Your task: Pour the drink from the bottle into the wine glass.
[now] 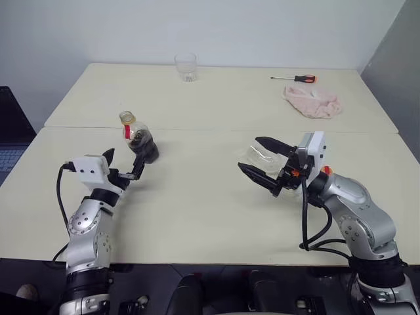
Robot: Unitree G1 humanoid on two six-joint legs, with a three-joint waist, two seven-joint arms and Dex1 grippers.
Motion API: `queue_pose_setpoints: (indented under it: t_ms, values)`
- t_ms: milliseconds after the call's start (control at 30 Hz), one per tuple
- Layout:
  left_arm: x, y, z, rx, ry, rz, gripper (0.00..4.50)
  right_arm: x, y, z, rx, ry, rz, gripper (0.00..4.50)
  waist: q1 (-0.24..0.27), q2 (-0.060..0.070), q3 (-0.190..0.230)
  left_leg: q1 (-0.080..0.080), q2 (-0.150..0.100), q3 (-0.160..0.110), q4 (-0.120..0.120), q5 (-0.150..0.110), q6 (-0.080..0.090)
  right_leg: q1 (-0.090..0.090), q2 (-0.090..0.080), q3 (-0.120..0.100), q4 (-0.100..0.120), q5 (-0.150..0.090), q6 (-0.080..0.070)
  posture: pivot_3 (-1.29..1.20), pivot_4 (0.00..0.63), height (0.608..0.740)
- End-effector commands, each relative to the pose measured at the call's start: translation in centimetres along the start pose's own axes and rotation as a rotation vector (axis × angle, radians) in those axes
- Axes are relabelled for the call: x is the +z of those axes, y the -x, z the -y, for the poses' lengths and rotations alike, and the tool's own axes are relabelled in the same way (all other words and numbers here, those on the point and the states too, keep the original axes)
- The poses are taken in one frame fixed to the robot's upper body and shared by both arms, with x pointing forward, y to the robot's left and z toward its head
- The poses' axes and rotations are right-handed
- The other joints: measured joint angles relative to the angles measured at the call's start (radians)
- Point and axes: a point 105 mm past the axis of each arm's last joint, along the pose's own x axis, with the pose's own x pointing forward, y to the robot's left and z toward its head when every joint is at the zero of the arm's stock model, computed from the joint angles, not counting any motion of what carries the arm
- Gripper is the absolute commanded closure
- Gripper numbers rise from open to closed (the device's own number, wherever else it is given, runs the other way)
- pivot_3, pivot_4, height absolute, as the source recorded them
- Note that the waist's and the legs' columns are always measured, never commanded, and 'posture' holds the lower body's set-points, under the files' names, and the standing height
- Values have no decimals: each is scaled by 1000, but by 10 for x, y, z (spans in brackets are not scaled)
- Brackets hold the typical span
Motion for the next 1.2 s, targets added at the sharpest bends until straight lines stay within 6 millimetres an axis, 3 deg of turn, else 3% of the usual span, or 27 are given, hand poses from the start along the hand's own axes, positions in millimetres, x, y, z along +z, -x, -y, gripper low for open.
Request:
queue_pose_setpoints:
  t_ms: [33, 233, 500, 800, 1200]
  values:
    - [21, 5, 20, -67, 24, 51, 26, 14, 8, 6, -60, 91, 26, 0, 0, 0, 0, 0, 0, 0, 0, 0, 0, 0, 0, 0, 0, 0, 0, 0, 150, 740]
    - [19, 20, 67, -256, 72, -3, 26, 5, 30, 23, -223, 189, -94, 0, 2, 0, 0, 1, 0, 1, 0, 0, 0, 1, 0, 1, 0, 0, 0, 0, 150, 740]
    - [30, 14, 121, -559, 57, 18, 26, -6, 42, 32, -338, 314, -247, 0, 1, 0, 0, 10, 0, 3, -2, 0, 0, 12, 2, -1, -2, 0, 0, 0, 150, 740]
    - [33, 26, 147, -807, 26, 6, 26, -16, 45, 34, -401, 385, -374, 0, 0, 0, 0, 14, 0, 3, -3, 0, 0, 14, 2, 0, -3, -1, -1, 0, 150, 740]
    - [30, 40, 152, -853, 48, -8, 26, -41, 43, 34, -405, 590, -617, 0, 0, 0, 0, 13, 0, 3, -3, 0, 0, 14, 2, 0, -3, -1, -1, 0, 150, 740]
